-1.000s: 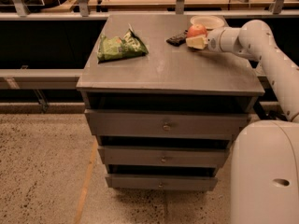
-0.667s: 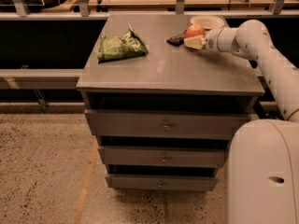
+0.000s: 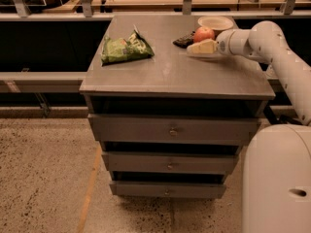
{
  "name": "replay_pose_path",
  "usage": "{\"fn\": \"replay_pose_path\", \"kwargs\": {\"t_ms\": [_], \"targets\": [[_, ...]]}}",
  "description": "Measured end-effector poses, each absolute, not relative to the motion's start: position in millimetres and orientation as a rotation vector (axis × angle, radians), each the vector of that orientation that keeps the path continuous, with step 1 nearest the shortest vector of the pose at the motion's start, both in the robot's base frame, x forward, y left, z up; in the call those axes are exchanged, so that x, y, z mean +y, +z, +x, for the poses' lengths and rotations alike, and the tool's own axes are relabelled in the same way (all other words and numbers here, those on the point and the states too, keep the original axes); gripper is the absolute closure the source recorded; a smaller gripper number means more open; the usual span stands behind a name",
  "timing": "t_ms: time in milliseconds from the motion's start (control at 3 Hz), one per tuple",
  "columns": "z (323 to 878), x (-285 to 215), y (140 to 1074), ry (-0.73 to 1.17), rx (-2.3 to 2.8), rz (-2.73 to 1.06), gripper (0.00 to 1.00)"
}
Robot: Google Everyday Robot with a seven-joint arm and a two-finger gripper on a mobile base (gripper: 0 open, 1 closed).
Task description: Move apple near rxbar chocolate
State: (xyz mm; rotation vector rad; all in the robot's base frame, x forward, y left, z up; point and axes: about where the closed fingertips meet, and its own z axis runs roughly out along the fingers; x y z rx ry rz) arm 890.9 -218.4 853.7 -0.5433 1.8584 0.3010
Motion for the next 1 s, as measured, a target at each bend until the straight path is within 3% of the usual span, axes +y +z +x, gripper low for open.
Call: {"fn": "replay_pose_path", "kwargs": {"t_ms": [333, 1000], "targets": [[873, -234, 869, 0.295, 1.848, -0.516, 0.0], [761, -311, 959, 0.257, 1.693, -0.432, 0.0]]}}
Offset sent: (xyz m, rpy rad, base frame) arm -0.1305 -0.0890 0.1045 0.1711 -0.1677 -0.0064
